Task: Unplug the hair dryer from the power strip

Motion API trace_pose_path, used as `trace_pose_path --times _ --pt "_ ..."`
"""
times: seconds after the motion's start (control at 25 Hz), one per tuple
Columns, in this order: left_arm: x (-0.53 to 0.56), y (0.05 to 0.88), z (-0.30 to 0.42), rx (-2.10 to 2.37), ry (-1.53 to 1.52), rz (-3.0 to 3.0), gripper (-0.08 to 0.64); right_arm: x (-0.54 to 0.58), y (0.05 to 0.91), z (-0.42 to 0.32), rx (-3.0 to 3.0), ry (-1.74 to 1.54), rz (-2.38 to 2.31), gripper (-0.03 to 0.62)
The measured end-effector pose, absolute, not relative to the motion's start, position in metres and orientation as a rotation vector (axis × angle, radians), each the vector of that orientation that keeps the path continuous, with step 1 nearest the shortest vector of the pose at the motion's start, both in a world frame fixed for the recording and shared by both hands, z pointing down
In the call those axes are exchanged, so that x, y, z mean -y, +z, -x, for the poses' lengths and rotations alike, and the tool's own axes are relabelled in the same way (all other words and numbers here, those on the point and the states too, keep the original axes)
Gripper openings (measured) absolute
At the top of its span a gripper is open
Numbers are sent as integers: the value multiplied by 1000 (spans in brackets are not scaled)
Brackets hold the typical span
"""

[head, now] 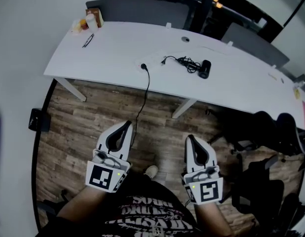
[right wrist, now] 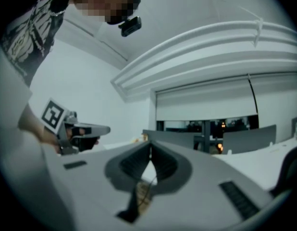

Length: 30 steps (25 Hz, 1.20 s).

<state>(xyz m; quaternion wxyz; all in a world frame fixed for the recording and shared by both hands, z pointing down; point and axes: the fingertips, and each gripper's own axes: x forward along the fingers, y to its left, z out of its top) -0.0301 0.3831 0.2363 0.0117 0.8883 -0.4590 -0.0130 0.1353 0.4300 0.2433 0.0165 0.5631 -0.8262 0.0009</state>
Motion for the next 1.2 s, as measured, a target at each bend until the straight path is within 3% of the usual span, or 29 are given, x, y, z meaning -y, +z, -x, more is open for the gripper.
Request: trace_pose_path --times 1.2 --pt "-314 235 50 1347 -22 -2819 25 -360 250 -98 2550 53 -1777 31"
